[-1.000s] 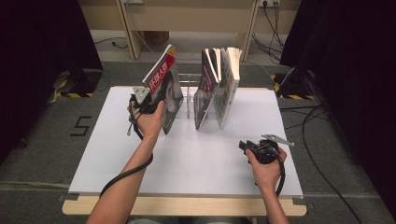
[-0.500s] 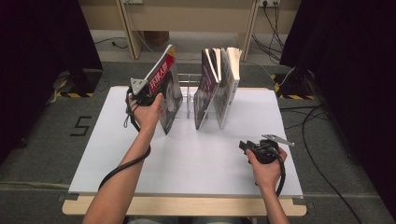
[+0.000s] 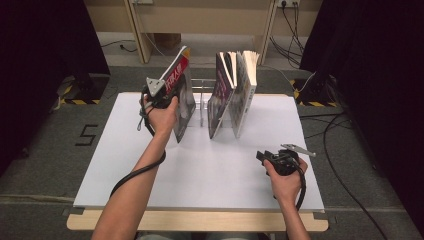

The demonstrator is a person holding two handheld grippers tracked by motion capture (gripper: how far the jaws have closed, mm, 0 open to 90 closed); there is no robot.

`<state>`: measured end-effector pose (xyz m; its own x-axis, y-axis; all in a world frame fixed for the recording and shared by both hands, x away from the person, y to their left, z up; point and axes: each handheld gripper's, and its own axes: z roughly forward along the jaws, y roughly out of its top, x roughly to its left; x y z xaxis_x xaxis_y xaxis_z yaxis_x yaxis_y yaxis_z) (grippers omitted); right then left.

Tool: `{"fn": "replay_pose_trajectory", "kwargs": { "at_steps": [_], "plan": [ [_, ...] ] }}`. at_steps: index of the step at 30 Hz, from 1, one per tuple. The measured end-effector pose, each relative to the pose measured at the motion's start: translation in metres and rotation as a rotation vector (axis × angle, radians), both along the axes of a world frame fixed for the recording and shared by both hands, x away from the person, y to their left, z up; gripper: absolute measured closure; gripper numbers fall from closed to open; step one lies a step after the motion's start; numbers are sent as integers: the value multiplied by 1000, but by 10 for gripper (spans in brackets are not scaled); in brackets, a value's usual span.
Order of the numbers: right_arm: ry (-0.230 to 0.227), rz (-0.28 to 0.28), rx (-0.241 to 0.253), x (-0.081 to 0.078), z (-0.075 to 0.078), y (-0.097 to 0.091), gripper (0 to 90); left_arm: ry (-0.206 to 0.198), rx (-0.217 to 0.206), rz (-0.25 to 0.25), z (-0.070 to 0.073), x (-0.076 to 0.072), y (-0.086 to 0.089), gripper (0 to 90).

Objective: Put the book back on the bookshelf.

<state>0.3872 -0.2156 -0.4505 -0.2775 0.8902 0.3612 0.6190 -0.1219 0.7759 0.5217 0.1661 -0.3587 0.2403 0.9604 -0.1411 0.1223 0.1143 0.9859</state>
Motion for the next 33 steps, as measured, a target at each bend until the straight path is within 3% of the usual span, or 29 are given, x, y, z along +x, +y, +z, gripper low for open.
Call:
{"fn": "replay_pose_trajectory", "kwargs": {
  "at_steps": [6, 11, 20, 33],
  "plan": [
    [3, 1, -2, 1, -1, -1, 616, -72, 26, 30, 4, -4, -5, 862],
    [-1, 4, -3, 0, -1, 0, 616, -54, 25, 46, -12, -3, -4, 861],
    [1, 7, -6, 0, -1, 1, 616, -58, 36, 27, -16, -10, -4, 845],
    [4, 9, -11, 0, -2, 3, 616, -17, -1, -14, -16, -16, 9, 664]
  ]
}}
